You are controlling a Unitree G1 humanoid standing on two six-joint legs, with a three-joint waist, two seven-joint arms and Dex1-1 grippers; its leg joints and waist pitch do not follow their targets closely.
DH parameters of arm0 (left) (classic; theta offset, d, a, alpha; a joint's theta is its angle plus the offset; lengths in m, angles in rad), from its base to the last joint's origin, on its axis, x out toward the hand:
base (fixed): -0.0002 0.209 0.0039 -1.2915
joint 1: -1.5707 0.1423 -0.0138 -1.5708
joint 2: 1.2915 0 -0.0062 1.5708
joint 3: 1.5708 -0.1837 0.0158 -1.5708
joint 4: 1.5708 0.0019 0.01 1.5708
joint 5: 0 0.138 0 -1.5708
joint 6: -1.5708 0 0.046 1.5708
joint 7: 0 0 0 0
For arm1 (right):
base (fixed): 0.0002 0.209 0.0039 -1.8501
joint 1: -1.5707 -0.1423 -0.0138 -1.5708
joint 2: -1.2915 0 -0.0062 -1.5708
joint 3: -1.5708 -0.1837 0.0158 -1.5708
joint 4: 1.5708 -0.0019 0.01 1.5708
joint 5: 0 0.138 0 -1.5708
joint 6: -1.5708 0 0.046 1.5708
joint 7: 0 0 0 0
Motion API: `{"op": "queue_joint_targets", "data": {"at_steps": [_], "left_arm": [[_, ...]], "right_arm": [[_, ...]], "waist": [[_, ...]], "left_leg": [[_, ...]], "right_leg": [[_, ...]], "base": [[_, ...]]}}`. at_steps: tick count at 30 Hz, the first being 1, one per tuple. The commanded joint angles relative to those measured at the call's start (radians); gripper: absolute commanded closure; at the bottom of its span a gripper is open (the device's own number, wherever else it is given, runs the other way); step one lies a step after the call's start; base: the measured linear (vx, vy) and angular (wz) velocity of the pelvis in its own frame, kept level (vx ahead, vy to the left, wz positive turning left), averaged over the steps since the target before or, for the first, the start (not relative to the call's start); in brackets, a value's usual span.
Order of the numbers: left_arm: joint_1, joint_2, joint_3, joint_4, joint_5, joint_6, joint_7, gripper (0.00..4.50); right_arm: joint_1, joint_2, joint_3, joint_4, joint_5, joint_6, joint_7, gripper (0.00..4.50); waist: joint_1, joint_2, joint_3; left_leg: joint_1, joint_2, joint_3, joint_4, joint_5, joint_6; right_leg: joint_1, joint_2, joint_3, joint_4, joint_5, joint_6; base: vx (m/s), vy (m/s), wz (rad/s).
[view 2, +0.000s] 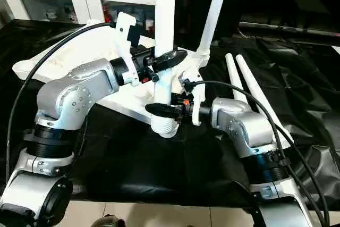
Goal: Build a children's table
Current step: Pick table leg
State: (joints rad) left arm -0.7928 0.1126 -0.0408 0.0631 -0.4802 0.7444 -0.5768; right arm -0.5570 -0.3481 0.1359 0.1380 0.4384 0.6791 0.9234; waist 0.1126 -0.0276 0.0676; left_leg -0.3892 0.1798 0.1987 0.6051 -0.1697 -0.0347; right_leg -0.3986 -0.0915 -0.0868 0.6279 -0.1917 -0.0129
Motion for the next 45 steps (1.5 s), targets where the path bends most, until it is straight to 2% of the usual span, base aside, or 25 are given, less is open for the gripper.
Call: {"op": "queue_joint_targets", "data": {"at_steps": [1, 8, 10, 14, 16, 18, 20, 22, 23, 24, 27, 28, 29, 30, 31, 32, 33, 34, 35, 37, 38, 40, 41, 42, 45], "left_arm": [[0.000, 0.001, -0.005, -0.022, -0.024, 0.014, -0.009, 2.66], [0.000, -0.002, 0.002, -0.021, -0.018, 0.013, -0.001, 2.66], [-0.002, -0.007, 0.010, -0.012, -0.012, 0.010, 0.015, 2.10], [0.002, -0.013, 0.039, 0.006, -0.036, 0.015, 0.013, 1.94], [0.007, -0.055, 0.114, 0.036, -0.065, -0.067, 0.041, 1.87], [0.007, -0.106, 0.211, 0.083, -0.115, -0.183, 0.066, 1.62], [0.009, -0.146, 0.317, 0.137, -0.204, -0.241, 0.071, 1.53], [0.004, -0.160, 0.392, 0.197, -0.243, -0.307, 0.094, 1.53], [0.004, -0.160, 0.393, 0.199, -0.244, -0.307, 0.094, 1.53], [0.003, -0.148, 0.414, 0.223, -0.259, -0.303, 0.084, 1.53], [0.019, -0.073, 0.328, 0.260, -0.152, -0.340, -0.013, 1.53], [0.028, 0.039, 0.149, 0.319, 0.027, -0.402, -0.130, 1.53], [0.028, 0.039, 0.149, 0.319, 0.027, -0.402, -0.130, 1.53], [0.030, 0.089, 0.061, 0.350, 0.113, -0.439, -0.182, 1.53], [0.025, 0.183, -0.125, 0.434, 0.285, -0.541, -0.295, 1.53], [0.022, 0.209, -0.179, 0.461, 0.333, -0.573, -0.335, 1.53], [0.018, 0.232, -0.224, 0.492, 0.373, -0.604, -0.391, 1.53], [0.012, 0.241, -0.240, 0.513, 0.382, -0.605, -0.430, 1.53], [0.004, 0.245, -0.253, 0.536, 0.387, -0.606, -0.466, 1.53], [-0.005, 0.245, -0.260, 0.560, 0.391, -0.612, -0.491, 1.53], [-0.016, 0.246, -0.271, 0.590, 0.406, -0.629, -0.515, 1.53], [-0.041, 0.255, -0.307, 0.657, 0.446, -0.676, -0.553, 1.53], [-0.052, 0.258, -0.323, 0.686, 0.463, -0.702, -0.567, 1.53], [-0.060, 0.260, -0.331, 0.707, 0.472, -0.719, -0.572, 1.53], [-0.095, 0.262, -0.359, 0.790, 0.509, -0.774, -0.592, 1.53]], "right_arm": [[-0.020, 0.000, -0.009, 0.001, 0.010, 0.015, -0.002, 2.41], [-0.016, 0.003, -0.016, -0.001, 0.013, 0.016, -0.005, 2.59], [-0.015, 0.005, -0.018, -0.001, 0.012, 0.013, -0.009, 2.59], [-0.010, 0.017, -0.037, 0.000, 0.010, -0.003, -0.031, 2.59], [-0.007, 0.059, -0.098, 0.008, 0.023, -0.041, -0.100, 2.59], [-0.012, 0.111, -0.178, 0.010, 0.067, -0.061, -0.173, 2.60], [-0.021, 0.164, -0.263, 0.009, 0.123, -0.074, -0.252, 2.60], [-0.023, 0.188, -0.308, 0.008, 0.142, -0.091, -0.299, 2.60], [-0.023, 0.188, -0.308, 0.008, 0.141, -0.092, -0.299, 2.60], [-0.021, 0.185, -0.311, 0.011, 0.132, -0.097, -0.310, 2.61], [-0.003, 0.149, -0.282, 0.026, 0.059, -0.113, -0.322, 2.61], [0.024, 0.102, -0.243, 0.043, -0.024, -0.133, -0.330, 2.61], [0.024, 0.102, -0.243, 0.043, -0.024, -0.133, -0.330, 2.61], [0.036, 0.083, -0.229, 0.050, -0.053, -0.139, -0.333, 2.61], [0.057, 0.056, -0.221, 0.043, -0.062, -0.144, -0.328, 2.61], [0.062, 0.050, -0.224, 0.037, -0.056, -0.140, -0.326, 2.61], [0.067, 0.043, -0.226, 0.030, -0.053, -0.136, -0.325, 2.61], [0.070, 0.038, -0.226, 0.024, -0.051, -0.131, -0.324, 2.61], [0.073, 0.031, -0.226, 0.018, -0.050, -0.126, -0.322, 2.61], [0.076, 0.025, -0.225, 0.015, -0.051, -0.125, -0.320, 2.61], [0.078, 0.020, -0.224, 0.013, -0.054, -0.126, -0.317, 2.61], [0.080, 0.014, -0.223, 0.012, -0.062, -0.129, -0.314, 2.61], [0.083, 0.011, -0.223, 0.007, -0.063, -0.127, -0.313, 2.61], [0.086, 0.008, -0.223, 0.001, -0.063, -0.125, -0.313, 2.61], [0.101, -0.002, -0.216, -0.018, -0.062, -0.117, -0.311, 2.61]], "waist": [[0.001, -0.012, -0.081], [0.000, -0.009, -0.082], [0.001, -0.010, -0.082], [0.000, -0.011, -0.082], [0.000, -0.012, -0.082], [0.002, -0.013, -0.082], [0.003, -0.007, -0.084], [-0.001, -0.010, -0.083], [0.000, -0.009, -0.084], [-0.001, -0.002, -0.085], [-0.003, 0.000, -0.085], [-0.001, 0.008, -0.085], [0.002, 0.006, -0.084], [-0.001, 0.008, -0.085], [0.004, 0.005, -0.082], [0.003, 0.009, -0.084], [-0.001, 0.007, -0.083], [-0.002, 0.015, -0.087], [-0.005, 0.013, -0.089], [-0.007, 0.013, -0.090], [-0.009, 0.016, -0.090], [-0.011, 0.015, -0.087], [-0.013, 0.014, -0.084], [-0.013, 0.016, -0.083], [-0.019, 0.017, -0.083]], "left_leg": [[0.019, 0.051, -0.025, -0.061, -0.114, 0.014], [0.020, 0.052, -0.026, -0.061, -0.111, 0.013], [0.020, 0.051, -0.026, -0.061, -0.109, 0.013], [0.020, 0.050, -0.025, -0.060, -0.111, 0.013], [0.018, 0.049, -0.024, -0.059, -0.110, 0.013], [0.018, 0.048, -0.024, -0.060, -0.123, 0.015], [0.020, 0.049, -0.025, -0.061, -0.128, 0.010], [0.021, 0.048, -0.025, -0.063, -0.135, 0.014], [0.021, 0.047, -0.025, -0.062, -0.132, 0.014], [0.022, 0.045, -0.025, -0.062, -0.129, 0.009], [0.026, 0.048, -0.027, -0.067, -0.119, 0.002], [0.029, 0.049, -0.028, -0.067, -0.114, -0.006], [0.031, 0.048, -0.031, -0.070, -0.115, -0.001], [0.033, 0.049, -0.027, -0.070, -0.118, -0.018], [0.034, 0.049, -0.032, -0.075, -0.127, -0.013], [0.036, 0.051, -0.032, -0.075, -0.140, -0.022], [0.032, 0.050, -0.031, -0.077, -0.149, -0.036], [0.031, 0.051, -0.032, -0.076, -0.137, -0.046], [0.030, 0.050, -0.031, -0.076, -0.128, -0.047], [0.027, 0.051, -0.028, -0.071, -0.112, -0.037], [0.026, 0.049, -0.027, -0.069, -0.119, -0.030], [0.028, 0.047, -0.025, -0.069, -0.155, -0.024], [0.027, 0.047, -0.025, -0.071, -0.169, -0.023], [0.030, 0.047, -0.026, -0.071, -0.195, -0.028], [0.032, 0.050, -0.028, -0.072, -0.216, -0.034]], "right_leg": [[0.055, -0.067, 0.055, -0.074, -0.152, -0.185], [0.055, -0.066, 0.055, -0.072, -0.135, -0.189], [0.056, -0.066, 0.055, -0.072, -0.130, -0.190], [0.055, -0.067, 0.055, -0.072, -0.139, -0.192], [0.056, -0.068, 0.055, -0.075, -0.138, -0.196], [0.055, -0.070, 0.055, -0.080, -0.158, -0.193], [0.055, -0.071, 0.053, -0.077, -0.153, -0.196], [0.054, -0.065, 0.052, -0.078, -0.142, -0.191], [0.054, -0.065, 0.052, -0.078, -0.141, -0.186], [0.054, -0.063, 0.052, -0.078, -0.138, -0.179], [0.052, -0.060, 0.053, -0.077, -0.132, -0.150], [0.049, -0.062, 0.053, -0.076, -0.125, -0.149], [0.044, -0.058, 0.053, -0.087, -0.151, -0.120], [0.048, -0.060, 0.057, -0.074, -0.138, -0.117], [0.044, -0.060, 0.058, -0.092, -0.169, -0.084], [0.045, -0.061, 0.059, -0.082, -0.176, -0.077], [0.050, -0.064, 0.060, -0.081, -0.177, -0.075], [0.051, -0.068, 0.060, -0.075, -0.144, -0.097], [0.052, -0.067, 0.059, -0.073, -0.118, -0.113], [0.054, -0.070, 0.058, -0.061, -0.025, -0.187], [0.055, -0.070, 0.057, -0.061, -0.012, -0.209], [0.056, -0.071, 0.059, -0.068, -0.050, -0.218], [0.055, -0.071, 0.059, -0.073, -0.078, -0.215], [0.055, -0.072, 0.059, -0.080, -0.130, -0.203], [0.054, -0.074, 0.059, -0.081, -0.169, -0.200]], "base": [[0.000, 0.000, 0.00], [0.000, 0.000, 0.00], [0.000, 0.000, 0.00], [0.000, 0.000, 0.00], [0.000, 0.000, 0.00], [0.000, 0.000, 0.00], [0.000, 0.000, 0.00], [0.000, 0.000, 0.00], [0.000, 0.000, 0.00], [0.000, 0.000, 0.00], [0.000, 0.000, 0.00], [0.000, 0.000, 0.00], [0.000, 0.000, 0.00], [0.000, 0.000, 0.00], [0.000, 0.000, 0.00], [0.000, 0.000, 0.00], [0.000, 0.000, 0.00], [0.000, 0.000, 0.00], [0.000, 0.000, 0.00], [0.000, 0.000, 0.00], [0.000, 0.000, 0.00], [0.000, 0.000, 0.00], [0.000, 0.000, 0.00], [0.000, 0.000, 0.00], [0.000, 0.000, 0.00]]}}
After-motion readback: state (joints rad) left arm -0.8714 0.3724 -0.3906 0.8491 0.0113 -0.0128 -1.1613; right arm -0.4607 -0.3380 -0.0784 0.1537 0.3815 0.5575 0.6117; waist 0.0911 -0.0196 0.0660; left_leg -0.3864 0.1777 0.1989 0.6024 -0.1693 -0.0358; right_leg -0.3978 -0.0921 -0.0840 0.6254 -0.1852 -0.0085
